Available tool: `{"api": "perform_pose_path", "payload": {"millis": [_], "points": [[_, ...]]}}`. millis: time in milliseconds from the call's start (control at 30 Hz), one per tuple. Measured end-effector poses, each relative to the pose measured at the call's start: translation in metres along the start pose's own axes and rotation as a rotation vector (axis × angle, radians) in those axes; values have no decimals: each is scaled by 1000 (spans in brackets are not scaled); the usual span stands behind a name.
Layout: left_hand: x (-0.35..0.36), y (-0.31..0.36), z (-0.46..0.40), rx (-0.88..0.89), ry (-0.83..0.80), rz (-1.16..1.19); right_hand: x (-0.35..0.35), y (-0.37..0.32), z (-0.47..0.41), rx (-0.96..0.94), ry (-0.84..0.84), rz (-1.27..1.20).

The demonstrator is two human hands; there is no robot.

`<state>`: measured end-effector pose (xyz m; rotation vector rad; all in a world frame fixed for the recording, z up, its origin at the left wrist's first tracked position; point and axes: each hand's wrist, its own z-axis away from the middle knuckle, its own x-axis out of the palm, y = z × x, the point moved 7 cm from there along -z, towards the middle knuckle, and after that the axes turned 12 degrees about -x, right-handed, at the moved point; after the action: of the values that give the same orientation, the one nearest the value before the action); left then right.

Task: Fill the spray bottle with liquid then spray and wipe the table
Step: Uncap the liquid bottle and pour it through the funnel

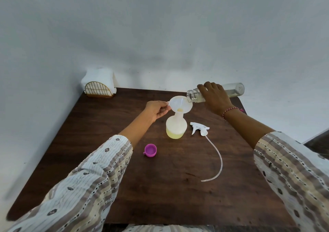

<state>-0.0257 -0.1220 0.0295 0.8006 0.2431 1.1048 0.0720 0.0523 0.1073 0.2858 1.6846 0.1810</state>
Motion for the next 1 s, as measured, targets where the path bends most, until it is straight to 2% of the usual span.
{"api": "perform_pose_path", "payload": {"millis": [167, 433, 567, 767, 1000], "points": [[0, -1, 0, -5, -16, -2, 3, 0, 0, 23, -3, -45], [1, 0, -1, -5, -9, -11, 4, -5, 2, 78, -16, -248], [2, 0, 0, -2, -5, -15, 8, 0, 5, 169, -13, -464], [1, 2, -2, 14, 0, -25, 12, 10, 16, 337, 116, -883], [1, 6, -5, 78, 49, -63, 22, 10, 32, 463, 141, -1019]]}}
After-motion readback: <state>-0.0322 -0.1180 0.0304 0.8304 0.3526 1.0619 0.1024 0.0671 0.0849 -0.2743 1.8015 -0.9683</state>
